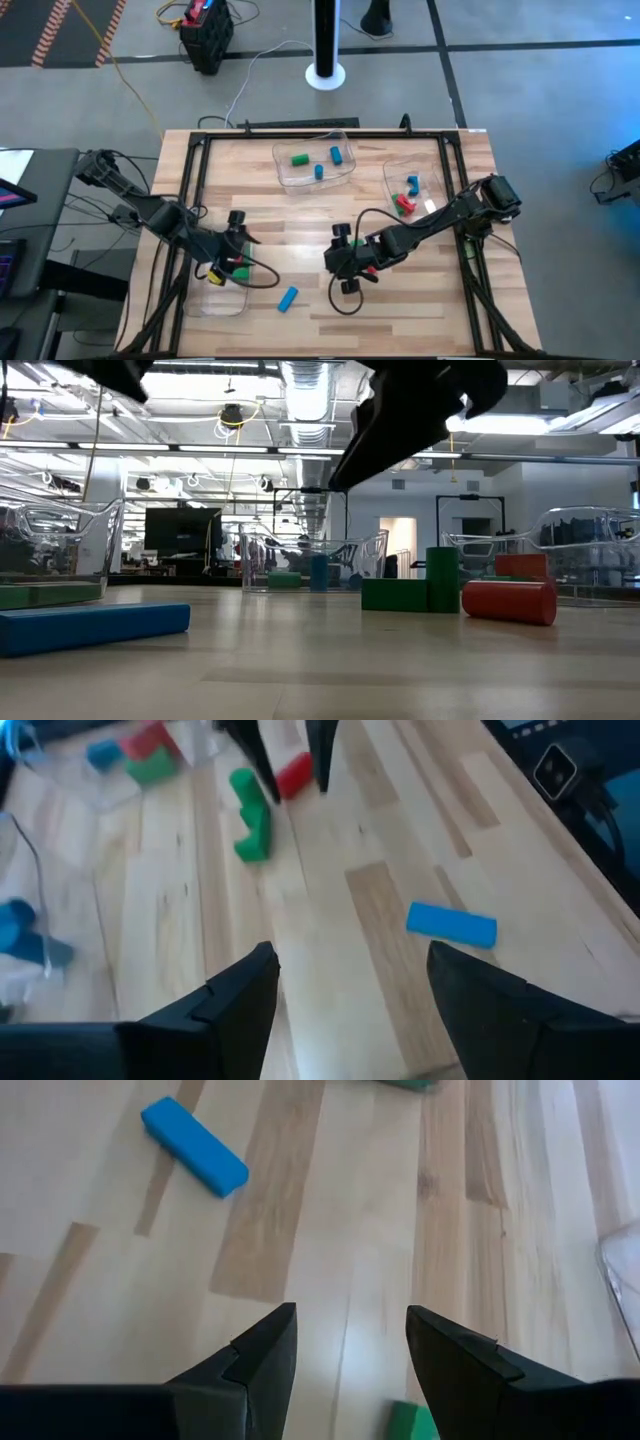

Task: Sort blocks by size
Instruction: Put the green cylinder block into the top transparent bin

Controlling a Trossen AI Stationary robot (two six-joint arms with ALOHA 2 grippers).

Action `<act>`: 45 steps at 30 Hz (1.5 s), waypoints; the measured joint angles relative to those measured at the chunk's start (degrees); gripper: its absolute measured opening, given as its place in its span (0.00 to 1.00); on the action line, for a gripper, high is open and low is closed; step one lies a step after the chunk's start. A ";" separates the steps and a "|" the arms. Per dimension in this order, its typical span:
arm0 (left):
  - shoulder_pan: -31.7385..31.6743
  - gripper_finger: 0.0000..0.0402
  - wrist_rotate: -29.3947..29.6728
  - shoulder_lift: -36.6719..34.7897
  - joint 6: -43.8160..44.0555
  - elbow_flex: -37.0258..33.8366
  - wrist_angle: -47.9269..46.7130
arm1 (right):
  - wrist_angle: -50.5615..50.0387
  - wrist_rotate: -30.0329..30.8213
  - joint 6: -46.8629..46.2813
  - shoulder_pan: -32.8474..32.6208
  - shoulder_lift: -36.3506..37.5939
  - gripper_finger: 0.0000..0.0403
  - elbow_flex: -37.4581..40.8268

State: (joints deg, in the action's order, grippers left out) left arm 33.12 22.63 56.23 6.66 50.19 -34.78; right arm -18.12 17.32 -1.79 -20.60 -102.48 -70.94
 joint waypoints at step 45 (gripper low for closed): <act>-13.65 0.62 -3.08 16.04 -14.17 -4.79 22.75 | -24.11 3.98 -19.77 1.55 7.52 0.50 6.08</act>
State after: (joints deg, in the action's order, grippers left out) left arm 19.47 19.55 72.27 -7.52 45.41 -12.03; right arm -42.23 21.30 -21.56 -19.05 -94.96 -64.86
